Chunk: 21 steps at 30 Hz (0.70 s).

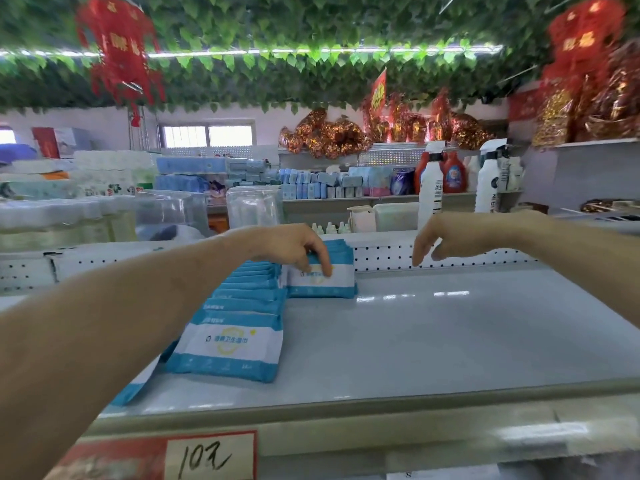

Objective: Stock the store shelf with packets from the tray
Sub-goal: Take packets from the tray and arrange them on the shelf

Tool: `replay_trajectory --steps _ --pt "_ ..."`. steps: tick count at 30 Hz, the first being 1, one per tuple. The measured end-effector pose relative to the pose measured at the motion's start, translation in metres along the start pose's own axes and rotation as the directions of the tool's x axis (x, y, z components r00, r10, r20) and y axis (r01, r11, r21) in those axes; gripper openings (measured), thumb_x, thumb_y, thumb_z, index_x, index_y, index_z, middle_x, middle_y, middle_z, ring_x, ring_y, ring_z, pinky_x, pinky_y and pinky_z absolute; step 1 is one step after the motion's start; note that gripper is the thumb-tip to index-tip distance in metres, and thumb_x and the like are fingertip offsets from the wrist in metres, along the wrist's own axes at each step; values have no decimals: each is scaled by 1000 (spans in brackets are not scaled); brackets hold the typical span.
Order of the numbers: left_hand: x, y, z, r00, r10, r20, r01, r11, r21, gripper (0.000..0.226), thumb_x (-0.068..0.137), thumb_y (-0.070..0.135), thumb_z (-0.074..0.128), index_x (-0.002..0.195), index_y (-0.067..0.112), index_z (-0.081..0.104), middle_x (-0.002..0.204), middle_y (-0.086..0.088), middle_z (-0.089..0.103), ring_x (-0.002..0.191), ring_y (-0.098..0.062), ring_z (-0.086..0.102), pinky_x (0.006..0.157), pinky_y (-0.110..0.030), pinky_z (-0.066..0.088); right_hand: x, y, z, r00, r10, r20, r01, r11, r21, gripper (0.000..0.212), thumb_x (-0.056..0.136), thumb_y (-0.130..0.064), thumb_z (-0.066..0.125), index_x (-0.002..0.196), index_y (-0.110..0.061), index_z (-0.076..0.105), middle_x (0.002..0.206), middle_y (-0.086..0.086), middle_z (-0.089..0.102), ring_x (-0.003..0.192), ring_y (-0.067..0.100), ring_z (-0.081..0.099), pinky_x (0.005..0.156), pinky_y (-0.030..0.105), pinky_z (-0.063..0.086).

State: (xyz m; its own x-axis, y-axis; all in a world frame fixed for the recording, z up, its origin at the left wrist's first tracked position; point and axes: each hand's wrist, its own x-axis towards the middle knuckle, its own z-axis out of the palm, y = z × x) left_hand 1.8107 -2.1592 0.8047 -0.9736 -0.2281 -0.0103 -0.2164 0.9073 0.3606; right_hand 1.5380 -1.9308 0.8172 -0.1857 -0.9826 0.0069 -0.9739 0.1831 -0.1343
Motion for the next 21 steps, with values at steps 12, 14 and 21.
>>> replay_trajectory --steps 12,14,21 --pt "-66 -20 -27 968 11 -249 -20 999 -31 34 100 4 62 112 30 79 132 12 67 124 -10 62 114 -45 47 26 -77 -13 995 -95 -14 95 995 -29 44 96 -4 65 101 -46 78 105 -38 69 102 -12 65 89 16 49" --pt "-98 -30 -43 956 -28 -291 11 998 -60 35 101 3 60 113 29 79 126 9 72 122 -25 65 111 -52 49 38 -102 -18 990 -141 -19 141 990 8 42 96 -3 65 102 -42 79 104 -35 71 100 -9 67 89 20 54" --pt "-254 -70 -70 864 -299 -405 287 954 -91 35 102 1 57 117 26 78 114 11 75 108 -6 69 99 -30 56 96 -237 -13 912 -408 -40 409 912 28 37 98 -8 61 102 -41 78 103 -30 73 98 -11 67 90 18 49"
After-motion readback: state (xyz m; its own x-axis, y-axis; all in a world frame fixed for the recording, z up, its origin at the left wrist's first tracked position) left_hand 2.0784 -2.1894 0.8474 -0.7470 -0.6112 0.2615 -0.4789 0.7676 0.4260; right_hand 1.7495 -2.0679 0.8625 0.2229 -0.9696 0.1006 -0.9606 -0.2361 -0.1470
